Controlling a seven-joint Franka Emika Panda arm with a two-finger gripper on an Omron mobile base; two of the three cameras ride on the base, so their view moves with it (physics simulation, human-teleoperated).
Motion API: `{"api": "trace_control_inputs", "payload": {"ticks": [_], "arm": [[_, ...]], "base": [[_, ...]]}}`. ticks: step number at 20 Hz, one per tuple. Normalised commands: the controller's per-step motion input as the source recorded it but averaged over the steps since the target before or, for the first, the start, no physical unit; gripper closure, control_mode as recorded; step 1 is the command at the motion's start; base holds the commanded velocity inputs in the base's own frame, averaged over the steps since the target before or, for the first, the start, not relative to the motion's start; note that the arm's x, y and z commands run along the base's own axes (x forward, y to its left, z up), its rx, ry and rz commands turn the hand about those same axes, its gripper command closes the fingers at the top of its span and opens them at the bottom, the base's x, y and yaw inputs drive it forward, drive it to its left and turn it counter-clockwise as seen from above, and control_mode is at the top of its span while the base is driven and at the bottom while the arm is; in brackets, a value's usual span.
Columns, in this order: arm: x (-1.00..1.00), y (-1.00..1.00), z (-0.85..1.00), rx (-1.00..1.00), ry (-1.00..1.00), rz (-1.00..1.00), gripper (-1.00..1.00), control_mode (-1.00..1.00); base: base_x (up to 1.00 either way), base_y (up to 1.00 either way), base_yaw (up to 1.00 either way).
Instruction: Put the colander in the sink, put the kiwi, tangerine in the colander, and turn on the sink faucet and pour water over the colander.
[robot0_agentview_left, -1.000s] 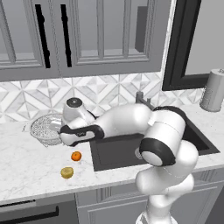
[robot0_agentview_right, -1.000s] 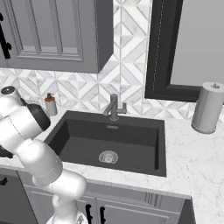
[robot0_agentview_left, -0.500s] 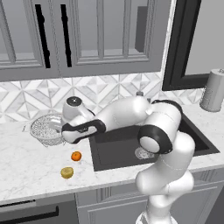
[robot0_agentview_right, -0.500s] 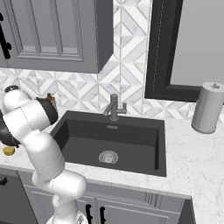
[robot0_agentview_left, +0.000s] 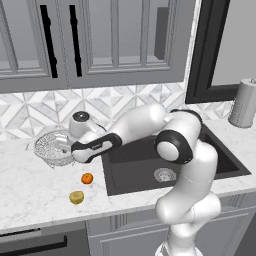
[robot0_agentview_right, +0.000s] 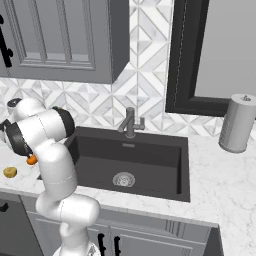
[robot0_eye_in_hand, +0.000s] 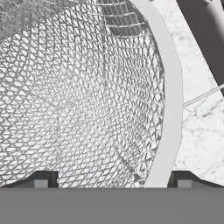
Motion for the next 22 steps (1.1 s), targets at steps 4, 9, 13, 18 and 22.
{"api": "trace_control_inputs", "payload": {"ticks": [4,9,13,18,22], "arm": [[-0.06,0.09,-0.29,0.0,0.08,-0.03,1.0,-1.0],[-0.15,0.01,-0.25,0.0,0.06,-0.11,1.0,-1.0],[-0.44,-0.13,-0.03,0.0,-0.01,0.0,1.0,-1.0],[-0.47,-0.05,0.32,0.12,-0.27,0.0,1.0,-1.0],[-0.3,0.0,0.6,0.21,-0.25,0.0,1.0,-1.0]], "base": [[0.0,0.0,0.0],[0.0,0.0,0.0],[0.0,0.0,0.0],[0.0,0.0,0.0],[0.0,0.0,0.0]]}}
